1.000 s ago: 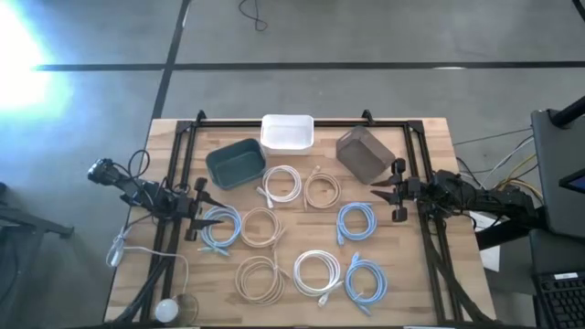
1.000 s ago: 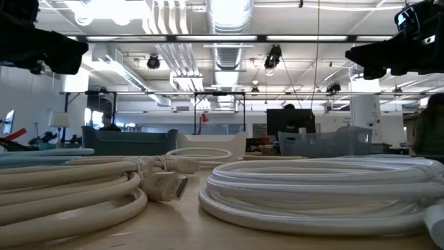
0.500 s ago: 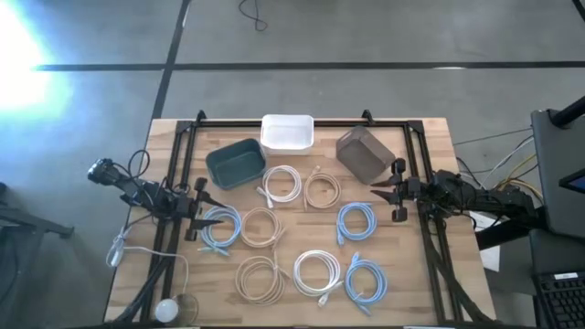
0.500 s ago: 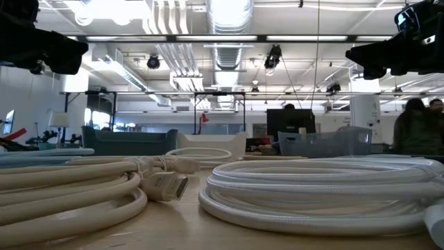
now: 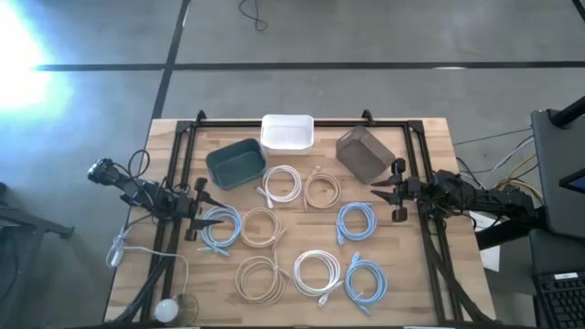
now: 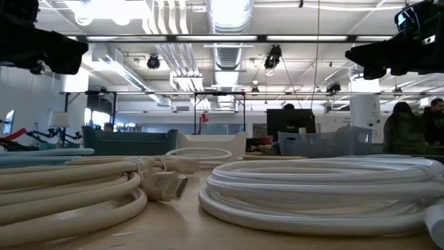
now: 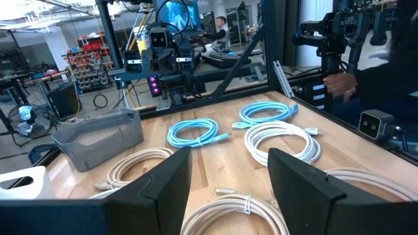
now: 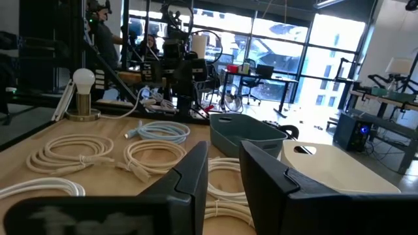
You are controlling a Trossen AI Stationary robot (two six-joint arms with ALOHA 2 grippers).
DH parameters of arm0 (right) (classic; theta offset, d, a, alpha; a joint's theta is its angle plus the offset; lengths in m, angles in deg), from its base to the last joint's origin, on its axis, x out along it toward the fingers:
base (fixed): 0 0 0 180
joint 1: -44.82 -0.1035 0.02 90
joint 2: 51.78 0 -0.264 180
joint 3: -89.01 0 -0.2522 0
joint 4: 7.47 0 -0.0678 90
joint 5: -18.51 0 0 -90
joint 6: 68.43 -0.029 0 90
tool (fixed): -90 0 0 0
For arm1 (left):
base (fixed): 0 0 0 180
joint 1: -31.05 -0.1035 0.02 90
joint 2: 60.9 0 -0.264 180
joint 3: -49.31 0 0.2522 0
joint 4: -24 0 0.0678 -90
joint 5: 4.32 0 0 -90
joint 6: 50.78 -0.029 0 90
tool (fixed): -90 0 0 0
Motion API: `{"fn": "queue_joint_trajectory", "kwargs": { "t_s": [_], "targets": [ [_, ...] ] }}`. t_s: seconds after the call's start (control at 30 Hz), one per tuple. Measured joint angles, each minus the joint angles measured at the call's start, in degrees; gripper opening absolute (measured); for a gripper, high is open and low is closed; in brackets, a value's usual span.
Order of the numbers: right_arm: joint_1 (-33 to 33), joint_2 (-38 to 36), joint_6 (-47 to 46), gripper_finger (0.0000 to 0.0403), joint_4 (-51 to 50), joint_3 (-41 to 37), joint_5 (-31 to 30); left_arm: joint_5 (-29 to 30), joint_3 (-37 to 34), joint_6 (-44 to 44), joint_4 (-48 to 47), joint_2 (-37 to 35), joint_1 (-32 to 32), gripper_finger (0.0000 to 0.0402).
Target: Sort HDMI cables
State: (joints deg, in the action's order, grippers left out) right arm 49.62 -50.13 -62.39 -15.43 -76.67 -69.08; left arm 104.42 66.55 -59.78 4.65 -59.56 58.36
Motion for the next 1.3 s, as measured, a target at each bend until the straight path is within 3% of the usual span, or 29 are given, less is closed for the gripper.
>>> {"fn": "queue_joint_trajectory", "kwargs": {
  "t_s": [0.33, 0.87, 1.3],
  "targets": [
    [0.0, 0.0, 0.0, 0.0068, 0.0, 0.0, 0.0, 0.0, 0.0, 0.0, 0.0, 0.0, 0.0, 0.0207],
    [0.0, 0.0, 0.0, 0.0087, 0.0, 0.0, 0.0, 0.0, 0.0, 0.0, 0.0, 0.0, 0.0, 0.0207],
    [0.0, 0.0, 0.0, 0.0068, 0.0, 0.0, 0.0, 0.0, 0.0, 0.0, 0.0, 0.0, 0.0, 0.0207]
  ]
}}
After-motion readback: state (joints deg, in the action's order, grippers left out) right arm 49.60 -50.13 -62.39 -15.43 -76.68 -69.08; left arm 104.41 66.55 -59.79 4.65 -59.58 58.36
